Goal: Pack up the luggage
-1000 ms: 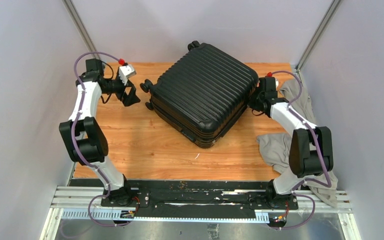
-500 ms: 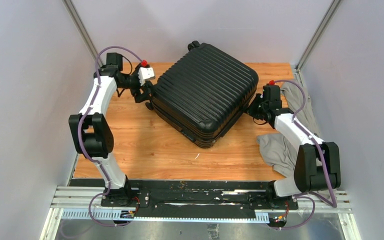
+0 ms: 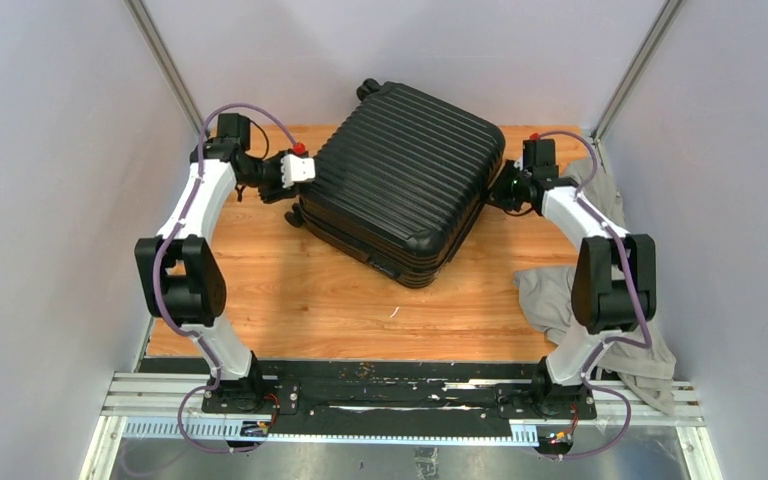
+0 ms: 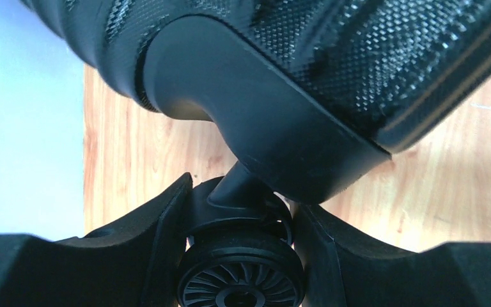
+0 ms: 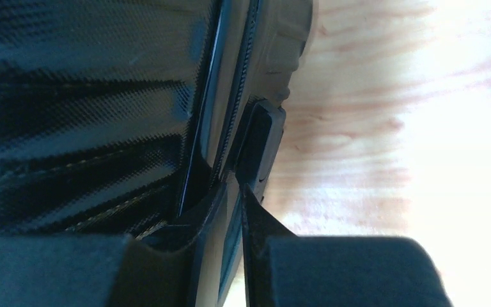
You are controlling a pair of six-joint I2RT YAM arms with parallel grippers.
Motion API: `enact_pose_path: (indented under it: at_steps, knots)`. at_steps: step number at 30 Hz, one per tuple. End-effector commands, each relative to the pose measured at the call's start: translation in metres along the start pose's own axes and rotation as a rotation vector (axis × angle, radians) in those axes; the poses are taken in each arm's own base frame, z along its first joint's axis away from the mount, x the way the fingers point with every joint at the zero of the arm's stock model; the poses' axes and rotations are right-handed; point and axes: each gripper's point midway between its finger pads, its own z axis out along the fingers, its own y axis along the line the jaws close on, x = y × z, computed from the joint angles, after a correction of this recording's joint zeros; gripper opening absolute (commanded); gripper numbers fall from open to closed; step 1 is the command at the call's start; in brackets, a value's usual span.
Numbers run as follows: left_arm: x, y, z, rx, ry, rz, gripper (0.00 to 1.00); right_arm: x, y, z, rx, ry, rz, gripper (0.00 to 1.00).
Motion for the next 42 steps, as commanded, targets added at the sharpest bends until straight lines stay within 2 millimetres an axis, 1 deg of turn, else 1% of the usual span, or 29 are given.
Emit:
enact_pose_path:
  at_steps: [1, 3, 5, 6, 7, 8, 9, 11, 13, 15, 17, 18, 20, 21, 22, 23, 25, 26, 28, 32, 35, 39, 42]
  knots:
    - [-0.007, -0.073, -0.016, 0.167, 0.016, -0.061, 0.29, -0.019, 0.077, 0.004, -0.265, 0.012, -0.097, 0.19]
    - [-0.011, -0.089, -0.023, 0.18, 0.015, -0.081, 0.2, -0.013, 0.108, 0.009, -0.361, 0.051, -0.164, 0.2]
    - [-0.016, -0.095, -0.033, 0.161, 0.025, -0.112, 0.08, -0.006, 0.134, 0.014, -0.435, 0.082, -0.236, 0.22]
    - [-0.018, -0.097, -0.037, 0.15, 0.035, -0.126, 0.02, -0.002, 0.142, 0.014, -0.461, 0.092, -0.265, 0.24]
    - [-0.018, -0.099, -0.041, 0.138, 0.05, -0.147, 0.0, 0.0, 0.147, 0.015, -0.476, 0.096, -0.292, 0.26]
    - [-0.018, -0.1, -0.045, 0.128, 0.065, -0.169, 0.0, -0.002, 0.148, 0.013, -0.476, 0.084, -0.315, 0.29]
    - [-0.017, -0.102, -0.048, 0.119, 0.083, -0.19, 0.0, -0.005, 0.142, 0.01, -0.447, 0.059, -0.343, 0.32]
    - [-0.012, -0.107, -0.052, 0.109, 0.118, -0.229, 0.0, -0.008, 0.109, 0.005, -0.332, 0.006, -0.369, 0.41]
    - [-0.008, -0.11, -0.054, 0.103, 0.136, -0.269, 0.0, -0.007, 0.076, -0.006, -0.263, -0.029, -0.326, 0.48]
    - [-0.004, -0.109, -0.056, 0.092, 0.137, -0.323, 0.0, 0.006, 0.051, -0.021, -0.252, -0.058, -0.281, 0.53]
    - [-0.001, -0.103, -0.058, 0.076, 0.118, -0.381, 0.0, 0.023, 0.036, -0.039, -0.252, -0.092, -0.309, 0.56]
    - [-0.001, -0.098, -0.06, 0.065, 0.107, -0.405, 0.0, 0.031, 0.034, -0.048, -0.27, -0.111, -0.334, 0.56]
    - [-0.002, -0.089, -0.062, 0.047, 0.09, -0.44, 0.0, 0.057, 0.035, -0.061, -0.36, -0.123, -0.377, 0.57]
    - [-0.005, -0.085, -0.064, 0.037, 0.08, -0.45, 0.0, 0.07, 0.041, -0.07, -0.438, -0.128, -0.409, 0.57]
    - [-0.008, -0.082, -0.065, 0.032, 0.069, -0.453, 0.0, 0.081, 0.044, -0.074, -0.482, -0.137, -0.431, 0.57]
    - [-0.011, -0.08, -0.066, 0.027, 0.057, -0.45, 0.0, 0.093, 0.051, -0.08, -0.551, -0.139, -0.476, 0.57]
    - [-0.017, -0.077, -0.068, 0.02, 0.034, -0.446, 0.0, 0.114, 0.059, -0.085, -0.639, -0.139, -0.57, 0.57]
    - [-0.019, -0.075, -0.069, 0.017, 0.029, -0.45, 0.0, 0.121, 0.063, -0.087, -0.665, -0.137, -0.598, 0.58]
    - [-0.021, -0.073, -0.07, 0.01, 0.026, -0.454, 0.0, 0.13, 0.067, -0.086, -0.714, -0.124, -0.636, 0.59]
    - [-0.021, -0.071, -0.072, 0.003, 0.03, -0.452, 0.0, 0.146, 0.067, -0.08, -0.782, -0.087, -0.674, 0.6]
    - [-0.023, -0.071, -0.071, 0.006, 0.018, -0.457, 0.0, 0.156, 0.067, -0.073, -0.796, -0.077, -0.707, 0.6]
    - [-0.026, -0.068, -0.071, 0.003, 0.012, -0.463, 0.0, 0.159, 0.066, -0.062, -0.794, -0.08, -0.744, 0.6]
    - [-0.026, -0.067, -0.071, 0.002, 0.013, -0.464, 0.0, 0.161, 0.071, -0.063, -0.838, -0.094, -0.759, 0.6]
